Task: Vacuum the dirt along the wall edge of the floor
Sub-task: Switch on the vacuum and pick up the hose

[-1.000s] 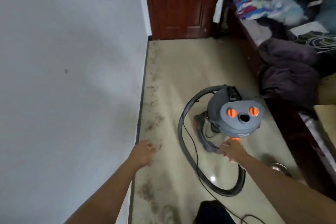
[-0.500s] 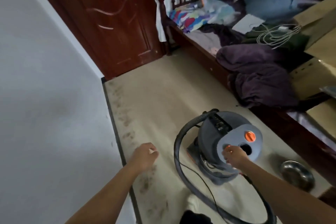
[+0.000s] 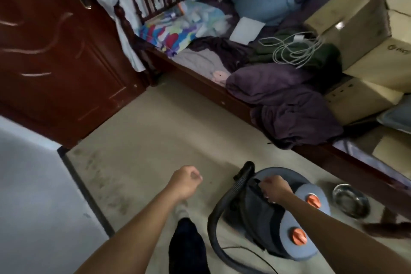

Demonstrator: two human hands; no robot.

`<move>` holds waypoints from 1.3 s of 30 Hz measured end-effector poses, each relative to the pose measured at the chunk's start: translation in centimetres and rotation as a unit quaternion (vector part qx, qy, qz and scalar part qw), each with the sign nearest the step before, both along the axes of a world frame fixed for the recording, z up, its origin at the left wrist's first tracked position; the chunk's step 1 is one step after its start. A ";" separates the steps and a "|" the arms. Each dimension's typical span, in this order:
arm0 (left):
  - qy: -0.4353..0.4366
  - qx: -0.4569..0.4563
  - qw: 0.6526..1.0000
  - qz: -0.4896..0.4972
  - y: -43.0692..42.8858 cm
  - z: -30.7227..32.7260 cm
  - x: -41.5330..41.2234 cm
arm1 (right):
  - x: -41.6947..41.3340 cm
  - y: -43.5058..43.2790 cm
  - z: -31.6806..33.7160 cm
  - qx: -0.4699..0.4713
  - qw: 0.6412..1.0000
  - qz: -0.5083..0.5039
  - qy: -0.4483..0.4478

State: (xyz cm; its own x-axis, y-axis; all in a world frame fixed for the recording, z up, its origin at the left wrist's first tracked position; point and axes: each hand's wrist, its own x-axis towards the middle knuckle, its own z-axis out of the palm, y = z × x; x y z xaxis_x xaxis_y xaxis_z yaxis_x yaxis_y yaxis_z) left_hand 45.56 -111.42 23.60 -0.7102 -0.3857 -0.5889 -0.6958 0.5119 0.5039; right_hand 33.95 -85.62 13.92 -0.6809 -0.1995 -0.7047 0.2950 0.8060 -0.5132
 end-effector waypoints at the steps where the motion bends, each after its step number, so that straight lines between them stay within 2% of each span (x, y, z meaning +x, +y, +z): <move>1: -0.004 0.003 1.000 -0.020 -1.1 -1.0 -2.3 | -1.1 -1.0 -0.5 0.006 1.000 -0.013 0.001; 5: -0.044 0.011 0.990 -0.132 -5.2 -6.2 -10.6 | -3.8 -3.8 -3.2 0.040 0.994 -0.101 -0.002; 9: -0.102 0.028 0.964 -0.243 -8.5 -11.0 -18.5 | -4.3 -6.6 -5.3 0.095 0.980 -0.164 -0.063; 16: -0.108 0.049 0.941 -0.317 -10.6 -17.4 -26.2 | -8.0 -12.0 -8.5 0.154 0.960 -0.228 -0.058; 20: -0.134 0.072 0.926 -0.346 -10.9 -24.6 -26.3 | -11.2 -13.6 -14.1 0.216 0.955 -0.199 -0.044; 24: -0.167 0.092 0.919 -0.346 -11.9 -32.0 -23.8 | -13.7 -13.7 -21.4 0.230 0.953 -0.190 -0.042; 29: -0.216 0.071 0.898 -0.377 -14.9 -38.7 -19.1 | -13.9 -13.9 -28.1 0.271 0.943 -0.183 -0.066; 32: -0.241 0.048 0.881 -0.404 -16.7 -39.9 -17.5 | -14.0 -14.0 -28.5 0.313 0.938 -0.141 -0.054; 34: -0.244 0.033 0.882 -0.401 -17.3 -39.5 -17.3 | -14.1 -13.8 -27.3 0.311 0.940 -0.134 -0.037; 39: -0.221 -0.007 0.875 -0.431 -16.3 -35.4 -18.9 | -13.3 -13.1 -19.7 0.276 0.938 -0.205 0.038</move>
State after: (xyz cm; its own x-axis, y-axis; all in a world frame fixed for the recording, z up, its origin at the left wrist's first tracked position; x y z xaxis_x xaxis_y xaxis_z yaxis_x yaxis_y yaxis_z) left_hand 26.68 -127.74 -11.80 -0.4447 0.1722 -0.8790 -0.1729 0.9464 0.2729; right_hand 20.64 -98.75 -5.74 -0.6731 0.4715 -0.5697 0.6182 0.7816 -0.0836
